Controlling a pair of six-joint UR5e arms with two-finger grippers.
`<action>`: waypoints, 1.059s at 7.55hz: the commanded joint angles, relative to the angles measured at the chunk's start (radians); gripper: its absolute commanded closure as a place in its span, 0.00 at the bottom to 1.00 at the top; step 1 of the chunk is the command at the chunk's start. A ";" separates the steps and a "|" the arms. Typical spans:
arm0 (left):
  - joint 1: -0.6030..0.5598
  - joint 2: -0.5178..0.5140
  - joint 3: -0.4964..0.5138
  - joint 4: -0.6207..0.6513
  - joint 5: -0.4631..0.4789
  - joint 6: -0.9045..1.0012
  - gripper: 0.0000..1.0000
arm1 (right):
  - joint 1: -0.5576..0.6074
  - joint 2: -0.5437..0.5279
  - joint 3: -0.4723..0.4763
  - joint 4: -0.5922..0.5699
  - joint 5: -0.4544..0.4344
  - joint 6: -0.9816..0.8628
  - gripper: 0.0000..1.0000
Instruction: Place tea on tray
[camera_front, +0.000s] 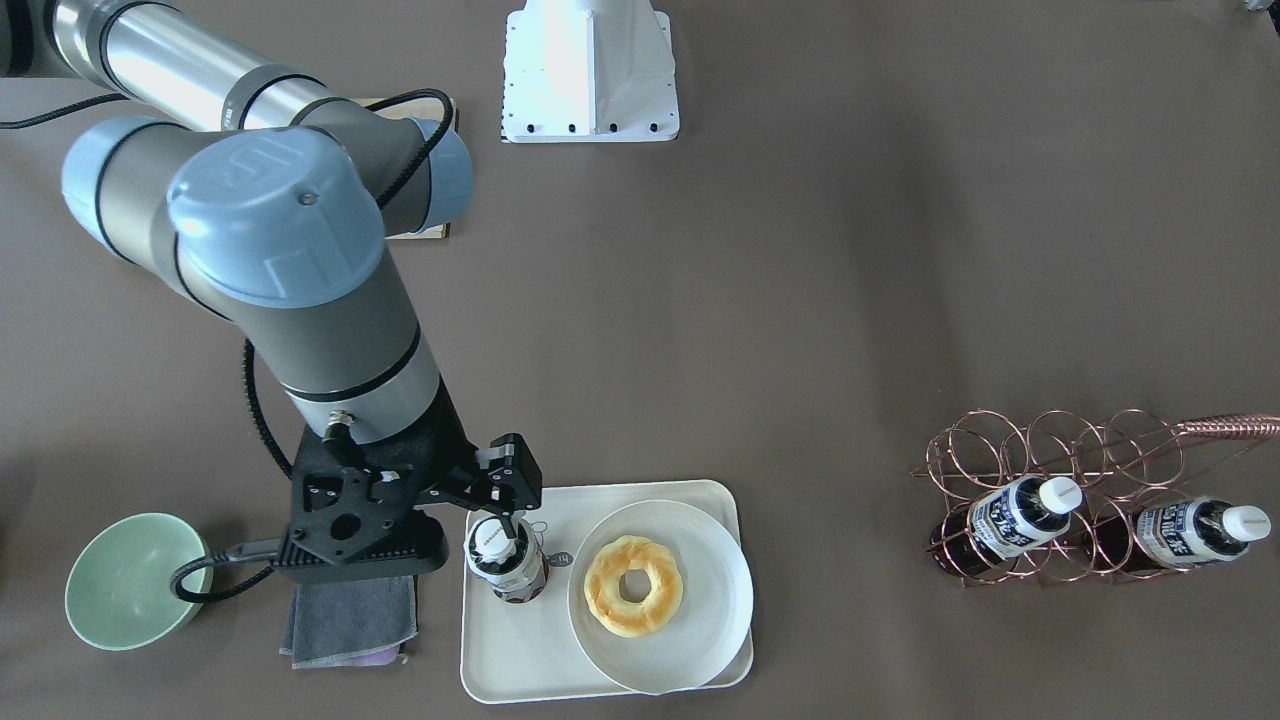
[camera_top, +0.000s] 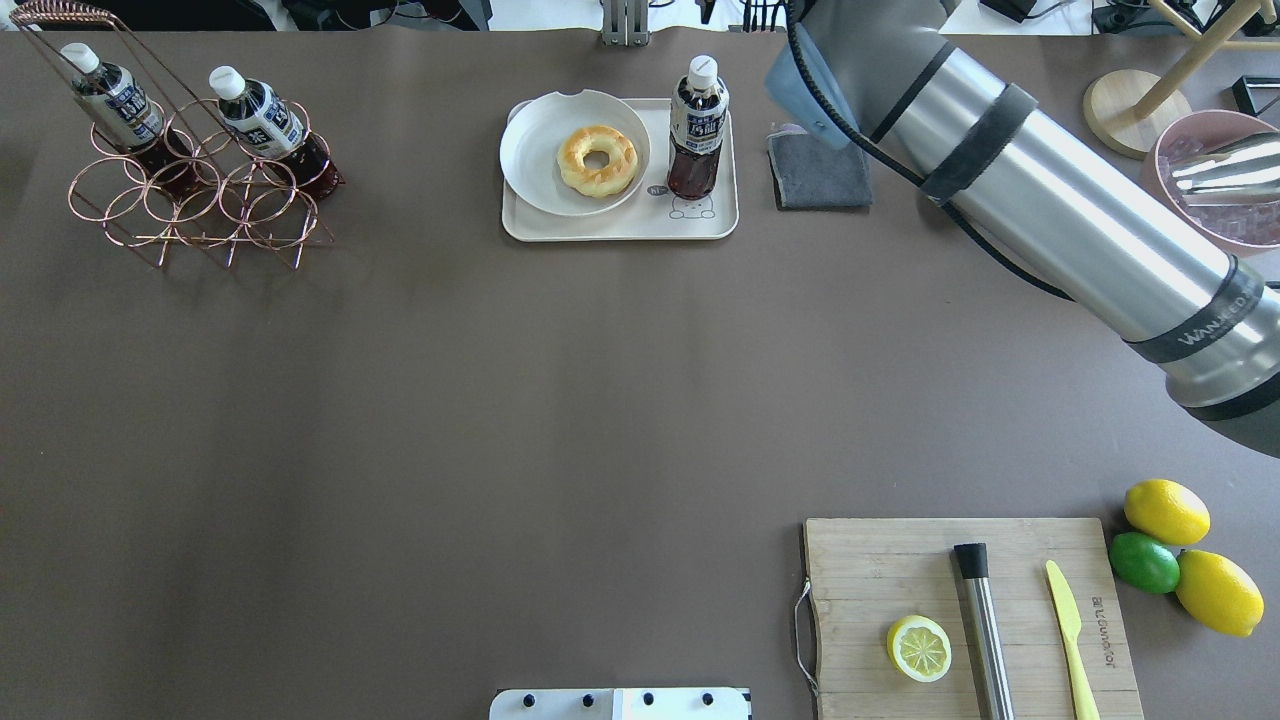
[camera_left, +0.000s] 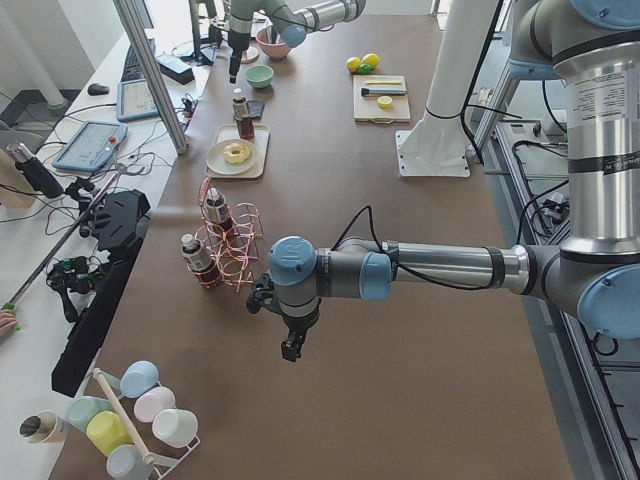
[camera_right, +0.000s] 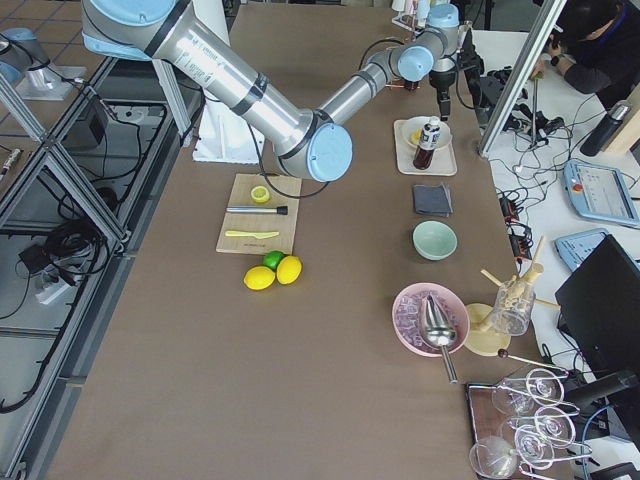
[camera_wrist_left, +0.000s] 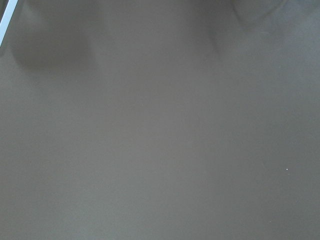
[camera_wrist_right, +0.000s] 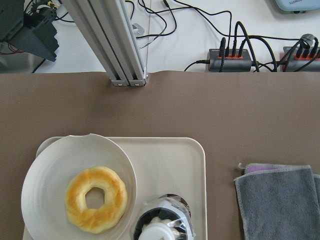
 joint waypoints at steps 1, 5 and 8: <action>0.000 0.000 0.000 0.002 -0.001 0.000 0.01 | 0.057 -0.237 0.299 -0.164 0.050 -0.137 0.00; 0.000 0.000 0.000 0.002 0.001 0.000 0.01 | 0.155 -0.737 0.613 -0.148 0.038 -0.473 0.00; 0.000 0.000 0.000 0.005 -0.001 0.000 0.01 | 0.301 -0.959 0.609 -0.152 0.053 -0.805 0.00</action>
